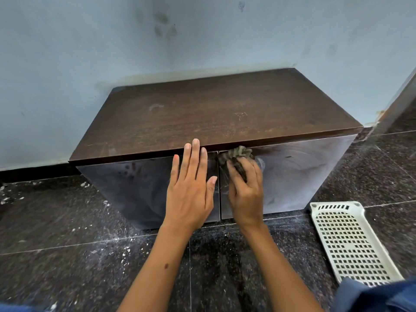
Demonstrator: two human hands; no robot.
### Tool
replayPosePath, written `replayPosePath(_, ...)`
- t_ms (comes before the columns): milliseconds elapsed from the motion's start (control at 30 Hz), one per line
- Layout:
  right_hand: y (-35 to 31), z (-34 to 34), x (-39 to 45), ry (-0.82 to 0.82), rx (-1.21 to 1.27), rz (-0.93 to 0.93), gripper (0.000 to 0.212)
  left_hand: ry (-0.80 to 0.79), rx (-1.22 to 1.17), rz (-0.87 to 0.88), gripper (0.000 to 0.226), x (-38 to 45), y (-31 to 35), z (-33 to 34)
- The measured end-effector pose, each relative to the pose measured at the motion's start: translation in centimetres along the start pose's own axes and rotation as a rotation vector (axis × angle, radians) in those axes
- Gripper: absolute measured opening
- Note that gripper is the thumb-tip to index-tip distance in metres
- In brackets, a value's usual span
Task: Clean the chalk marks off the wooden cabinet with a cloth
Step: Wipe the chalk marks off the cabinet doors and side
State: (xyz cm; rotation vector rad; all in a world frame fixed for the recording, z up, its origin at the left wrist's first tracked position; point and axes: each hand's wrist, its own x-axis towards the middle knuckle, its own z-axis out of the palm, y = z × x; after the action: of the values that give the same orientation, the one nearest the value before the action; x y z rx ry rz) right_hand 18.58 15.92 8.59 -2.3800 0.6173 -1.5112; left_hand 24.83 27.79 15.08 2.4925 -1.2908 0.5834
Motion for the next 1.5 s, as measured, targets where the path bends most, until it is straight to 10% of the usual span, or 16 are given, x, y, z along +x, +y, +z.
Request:
replayPosePath(200, 0.9, -0.7, 0.5, 0.132, 0.056, 0.265, 0.03, -0.036, 0.027, 0.099, 0.06, -1.2, 0.9, 1.3)
replayPosePath(433, 0.7, 0.0, -0.1, -0.01, -0.011, -0.041, 0.03, -0.136, 0.07, 0.137, 0.059, -2.4, 0.7, 3.1)
replayPosePath(667, 1.3, -0.7, 0.1, 0.159, 0.055, 0.314, 0.032, -0.114, -0.087, 0.081, 0.058, -2.2, 1.2, 2.8)
replayPosePath(967, -1.1, 0.3, -0.8, -0.032, -0.143, -0.017, 0.029, -0.012, -0.151, 0.041, 0.057, -1.5, 0.7, 1.4)
replayPosePath(1233, -0.1, -1.0, -0.3, 0.08, 0.045, 0.38, 0.035, -0.062, -0.061, 0.098, 0.058, -1.2, 0.9, 0.8)
replayPosePath(1500, 0.6, 0.2, -2.2, -0.044, 0.086, 0.139, 0.036, -0.094, -0.041, 0.137, 0.057, -1.3, 1.1, 0.6)
